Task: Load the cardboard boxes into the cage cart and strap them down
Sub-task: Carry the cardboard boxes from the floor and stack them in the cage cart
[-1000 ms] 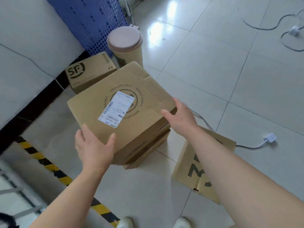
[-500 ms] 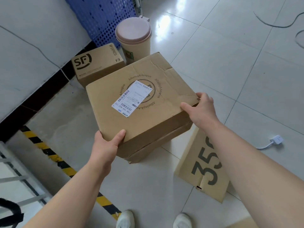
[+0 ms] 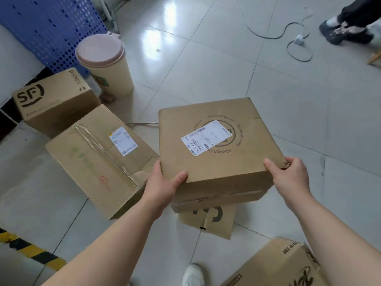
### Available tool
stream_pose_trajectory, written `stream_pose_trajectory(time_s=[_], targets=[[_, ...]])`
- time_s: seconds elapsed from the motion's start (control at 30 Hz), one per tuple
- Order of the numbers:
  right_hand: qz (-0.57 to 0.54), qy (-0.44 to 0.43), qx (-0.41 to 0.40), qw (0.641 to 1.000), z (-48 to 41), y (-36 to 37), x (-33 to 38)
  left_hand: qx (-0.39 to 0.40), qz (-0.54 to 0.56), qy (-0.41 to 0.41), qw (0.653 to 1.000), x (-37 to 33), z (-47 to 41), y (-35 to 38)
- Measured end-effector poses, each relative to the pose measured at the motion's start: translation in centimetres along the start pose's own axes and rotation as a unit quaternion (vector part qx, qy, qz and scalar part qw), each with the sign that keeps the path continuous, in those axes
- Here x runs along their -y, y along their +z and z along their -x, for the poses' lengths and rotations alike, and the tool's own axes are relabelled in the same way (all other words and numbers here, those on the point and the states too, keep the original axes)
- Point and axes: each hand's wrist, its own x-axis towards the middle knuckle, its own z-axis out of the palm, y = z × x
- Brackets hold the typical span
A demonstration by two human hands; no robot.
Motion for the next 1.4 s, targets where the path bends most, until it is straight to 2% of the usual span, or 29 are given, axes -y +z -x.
stream_pose_trajectory(time_s=[0.13,0.3,0.43,0.53,0.63,0.77,1.0,1.23,1.4], targets=[[0.002,0.051,0.008,0.999,-0.6,-1.2,-6.0,0.039,-0.057,0.0,0.998,1.3,-1.2,4.2],[0.016,0.111,0.054,0.992,-0.9,-1.1,-11.5,0.057,-0.119,0.015,0.991,2.9,-1.3,7.5],[0.064,0.153,0.111,0.98,-0.4,-0.3,-13.5,0.053,-0.213,0.013,0.976,4.9,-1.4,8.2],[0.095,0.161,0.15,0.971,0.4,1.0,-13.7,0.044,-0.242,-0.002,0.969,6.3,-1.2,8.3],[0.112,0.118,0.141,0.977,1.0,2.1,-13.0,0.017,-0.246,-0.011,0.969,6.5,-1.0,8.3],[0.166,-0.016,0.128,0.978,1.5,3.4,-9.5,-0.024,-0.28,0.005,0.96,5.1,-1.1,7.0],[0.212,-0.212,0.187,0.936,3.8,7.4,0.4,-0.08,-0.289,0.031,0.953,3.3,-1.2,0.8],[0.236,-0.308,0.261,0.884,7.4,15.7,7.7,-0.162,-0.26,-0.051,0.951,7.1,-2.1,-9.2],[0.266,-0.306,0.316,0.858,8.7,22.1,9.7,-0.183,-0.24,-0.121,0.946,10.9,-3.0,-14.5]])
